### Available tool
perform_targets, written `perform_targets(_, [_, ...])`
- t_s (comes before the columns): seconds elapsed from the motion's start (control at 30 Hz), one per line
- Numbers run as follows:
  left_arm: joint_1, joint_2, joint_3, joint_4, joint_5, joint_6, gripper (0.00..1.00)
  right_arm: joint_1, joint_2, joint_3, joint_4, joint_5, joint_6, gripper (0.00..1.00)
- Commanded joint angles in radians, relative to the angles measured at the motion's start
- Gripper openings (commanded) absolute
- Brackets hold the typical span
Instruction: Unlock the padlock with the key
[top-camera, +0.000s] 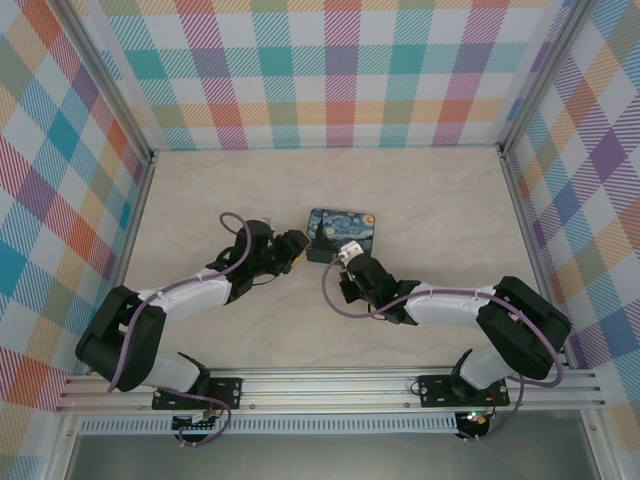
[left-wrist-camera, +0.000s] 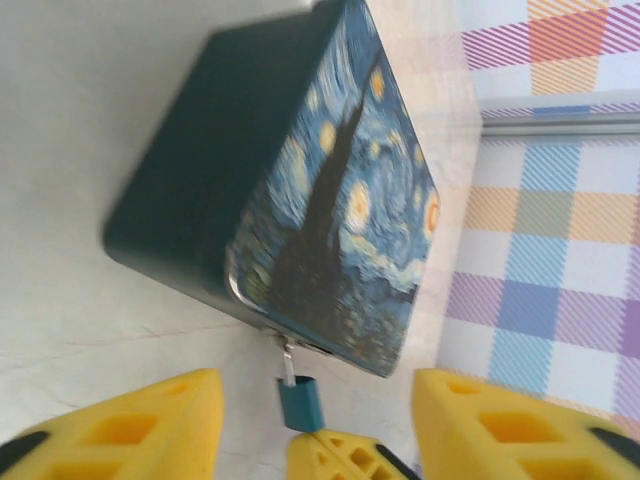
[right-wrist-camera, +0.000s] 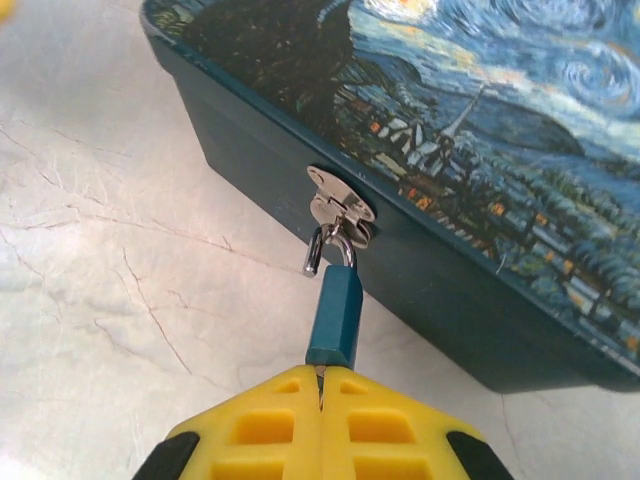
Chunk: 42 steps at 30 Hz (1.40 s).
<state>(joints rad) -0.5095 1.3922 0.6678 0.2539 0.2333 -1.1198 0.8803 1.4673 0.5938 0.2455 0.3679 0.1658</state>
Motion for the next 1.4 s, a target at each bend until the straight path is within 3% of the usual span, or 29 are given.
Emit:
perform_targets(0.0, [0.046, -0.044, 0.06, -0.178, -0.029, 0.144, 0.62, -0.022, -0.052, -0.039, 0.007, -0.051, 0.086, 0.0])
perform_targets(0.17, [0.102, 0.01, 0.161, -0.272, -0.004, 0.29, 0.84, -0.062, -0.089, -0.082, 0.032, -0.142, 0.176, 0.0])
perform_targets(0.37, [0.105, 0.145, 0.268, -0.254, 0.109, 0.363, 0.91, -0.125, -0.118, -0.123, 0.056, -0.237, 0.26, 0.0])
perform_targets(0.57, [0.088, 0.299, 0.369, -0.282, 0.167, 0.4, 0.86, -0.194, -0.128, -0.149, 0.067, -0.363, 0.335, 0.0])
perform_targets(0.8, [0.083, 0.396, 0.383, -0.291, 0.139, 0.414, 0.75, -0.277, -0.117, -0.165, 0.061, -0.477, 0.421, 0.0])
perform_targets(1.37, [0.083, 0.268, 0.23, -0.373, 0.039, 0.458, 0.7, -0.354, -0.031, -0.16, 0.046, -0.595, 0.462, 0.0])
